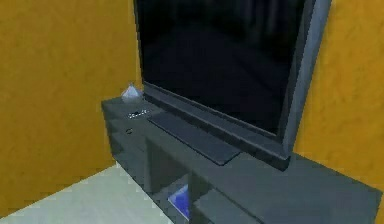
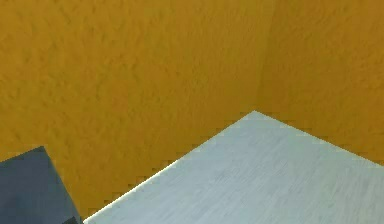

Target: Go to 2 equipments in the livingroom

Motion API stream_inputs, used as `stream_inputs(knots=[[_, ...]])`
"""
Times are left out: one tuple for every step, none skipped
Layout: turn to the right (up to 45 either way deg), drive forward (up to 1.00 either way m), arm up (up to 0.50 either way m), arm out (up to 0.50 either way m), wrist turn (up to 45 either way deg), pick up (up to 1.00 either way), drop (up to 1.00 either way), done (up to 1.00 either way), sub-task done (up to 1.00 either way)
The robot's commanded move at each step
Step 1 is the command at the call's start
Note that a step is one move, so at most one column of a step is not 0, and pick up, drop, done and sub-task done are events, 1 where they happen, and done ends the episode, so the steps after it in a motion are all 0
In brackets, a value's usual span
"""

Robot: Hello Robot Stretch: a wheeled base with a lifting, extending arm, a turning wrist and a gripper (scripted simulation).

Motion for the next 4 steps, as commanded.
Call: stream_inputs(knots=[[-45.0,0.0,0.0,0.0,0.0,0.0,0.0,0.0,0.0],[-45.0,0.0,0.0,0.0,0.0,0.0,0.0,0.0,0.0],[-18.0,0.0,0.0,0.0,0.0,0.0,0.0,0.0,0.0],[0.0,1.0,0.0,0.0,0.0,0.0,0.0,0.0,0.0]])
